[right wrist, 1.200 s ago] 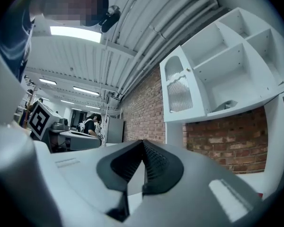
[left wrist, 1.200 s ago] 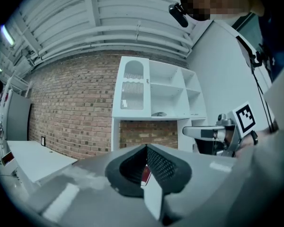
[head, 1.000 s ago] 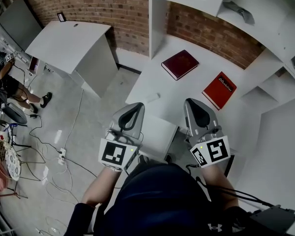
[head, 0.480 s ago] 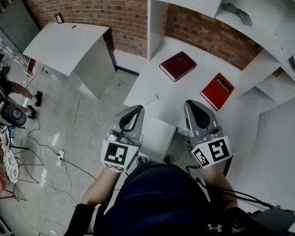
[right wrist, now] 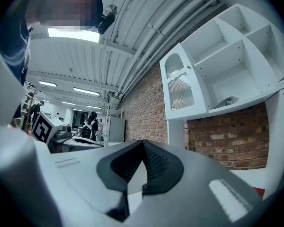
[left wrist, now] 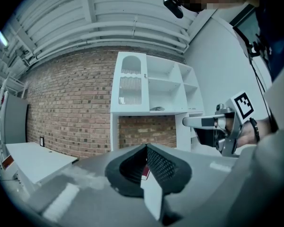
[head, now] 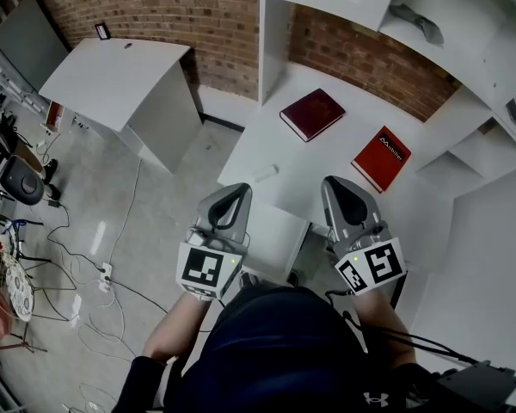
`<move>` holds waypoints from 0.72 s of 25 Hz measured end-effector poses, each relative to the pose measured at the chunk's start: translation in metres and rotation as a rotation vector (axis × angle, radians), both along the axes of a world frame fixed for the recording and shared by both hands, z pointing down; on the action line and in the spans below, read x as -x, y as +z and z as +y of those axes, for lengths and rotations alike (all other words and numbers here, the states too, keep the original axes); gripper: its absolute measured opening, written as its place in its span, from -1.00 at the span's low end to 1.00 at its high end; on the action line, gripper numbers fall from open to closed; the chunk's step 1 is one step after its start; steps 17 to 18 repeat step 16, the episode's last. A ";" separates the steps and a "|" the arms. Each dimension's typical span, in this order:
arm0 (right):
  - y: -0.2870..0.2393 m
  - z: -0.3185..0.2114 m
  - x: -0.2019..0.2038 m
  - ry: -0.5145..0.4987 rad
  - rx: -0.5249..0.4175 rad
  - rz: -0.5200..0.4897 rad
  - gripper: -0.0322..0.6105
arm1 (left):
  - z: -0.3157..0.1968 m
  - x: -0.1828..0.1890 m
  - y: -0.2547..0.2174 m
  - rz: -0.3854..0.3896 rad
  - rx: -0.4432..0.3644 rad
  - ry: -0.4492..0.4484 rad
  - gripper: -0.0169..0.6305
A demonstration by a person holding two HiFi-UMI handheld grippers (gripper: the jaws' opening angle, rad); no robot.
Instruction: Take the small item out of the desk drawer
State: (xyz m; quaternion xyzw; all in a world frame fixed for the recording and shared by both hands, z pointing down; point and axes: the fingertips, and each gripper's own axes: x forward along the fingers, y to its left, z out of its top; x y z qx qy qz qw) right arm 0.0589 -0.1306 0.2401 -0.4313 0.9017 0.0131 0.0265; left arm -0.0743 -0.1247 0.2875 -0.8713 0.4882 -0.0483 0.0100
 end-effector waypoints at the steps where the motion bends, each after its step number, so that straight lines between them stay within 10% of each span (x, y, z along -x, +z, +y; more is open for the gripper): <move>1: 0.001 0.000 0.001 0.001 0.001 0.001 -0.89 | -0.001 0.001 0.001 -0.001 0.001 0.001 -0.94; 18: 0.007 -0.009 0.005 0.020 0.016 0.008 -0.89 | -0.017 0.005 0.011 -0.001 0.025 0.024 -0.94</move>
